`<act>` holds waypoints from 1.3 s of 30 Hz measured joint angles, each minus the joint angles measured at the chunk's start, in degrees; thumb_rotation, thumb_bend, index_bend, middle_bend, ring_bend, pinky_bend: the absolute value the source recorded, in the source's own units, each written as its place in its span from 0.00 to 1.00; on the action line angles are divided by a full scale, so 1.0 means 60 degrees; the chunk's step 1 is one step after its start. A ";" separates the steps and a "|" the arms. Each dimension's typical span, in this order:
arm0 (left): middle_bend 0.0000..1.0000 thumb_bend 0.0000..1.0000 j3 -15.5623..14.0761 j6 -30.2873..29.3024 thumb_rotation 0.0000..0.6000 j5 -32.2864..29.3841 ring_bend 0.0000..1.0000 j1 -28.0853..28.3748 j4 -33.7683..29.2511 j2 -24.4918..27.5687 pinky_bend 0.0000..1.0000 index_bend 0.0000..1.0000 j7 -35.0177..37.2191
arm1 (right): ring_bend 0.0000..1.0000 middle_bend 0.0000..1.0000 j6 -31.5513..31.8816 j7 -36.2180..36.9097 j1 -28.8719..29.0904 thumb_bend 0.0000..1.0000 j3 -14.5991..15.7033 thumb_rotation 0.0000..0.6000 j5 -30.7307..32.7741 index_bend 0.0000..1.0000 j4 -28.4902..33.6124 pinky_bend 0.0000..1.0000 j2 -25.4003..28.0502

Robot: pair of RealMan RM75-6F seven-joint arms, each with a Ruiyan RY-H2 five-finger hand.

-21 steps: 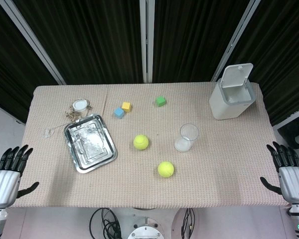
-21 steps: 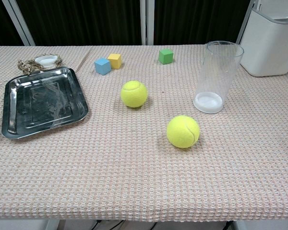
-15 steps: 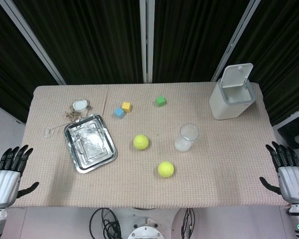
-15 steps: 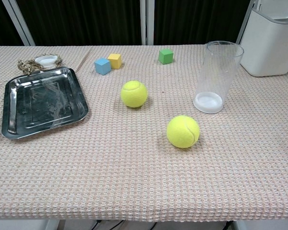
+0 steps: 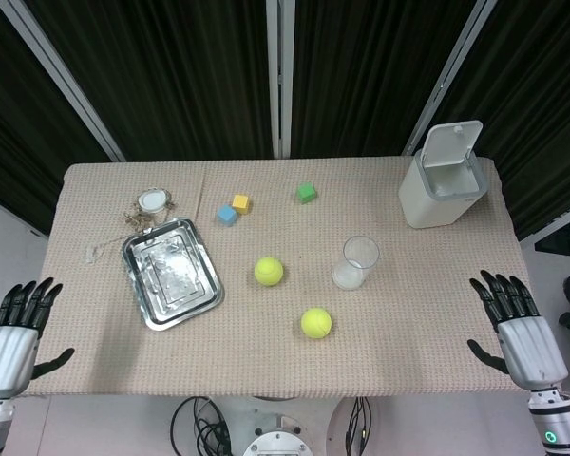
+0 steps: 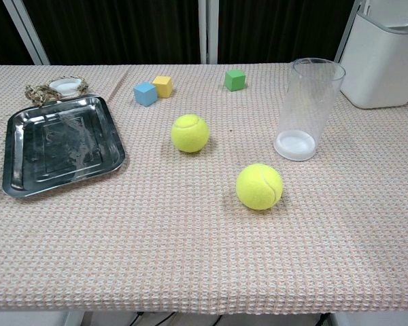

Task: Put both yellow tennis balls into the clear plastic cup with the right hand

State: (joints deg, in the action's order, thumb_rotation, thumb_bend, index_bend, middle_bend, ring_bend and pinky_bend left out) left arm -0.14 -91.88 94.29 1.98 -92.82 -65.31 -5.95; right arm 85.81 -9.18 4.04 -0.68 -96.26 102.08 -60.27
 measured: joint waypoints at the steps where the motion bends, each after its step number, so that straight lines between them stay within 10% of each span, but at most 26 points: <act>1: 0.01 0.05 0.0007 0.0004 1.00 -0.0004 0.00 0.0005 0.0008 -0.0005 0.00 0.06 0.0005 | 0.00 0.00 -0.0100 -0.0147 0.0062 0.13 0.0018 1.00 -0.0077 0.00 0.0091 0.00 -0.0015; 15: 0.01 0.05 -0.0043 0.0058 1.00 -0.0027 0.00 0.0000 0.0306 -0.0123 0.00 0.06 0.0264 | 0.00 0.00 -0.3161 -0.2515 0.1507 0.13 0.0415 1.00 -0.0730 0.00 0.0829 0.00 -0.1206; 39: 0.01 0.05 -0.0037 0.0042 1.00 -0.0085 0.00 -0.0025 0.0600 -0.0172 0.00 0.06 0.0577 | 0.00 0.02 -0.5865 -0.4308 0.4046 0.18 -0.0726 1.00 0.2093 0.00 -0.0237 0.12 -0.3985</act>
State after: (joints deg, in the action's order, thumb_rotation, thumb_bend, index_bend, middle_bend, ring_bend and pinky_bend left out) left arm -0.36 -91.63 93.78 1.83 -89.22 -66.34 -2.49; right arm 50.62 -35.02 28.32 -5.04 -83.71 100.66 -84.18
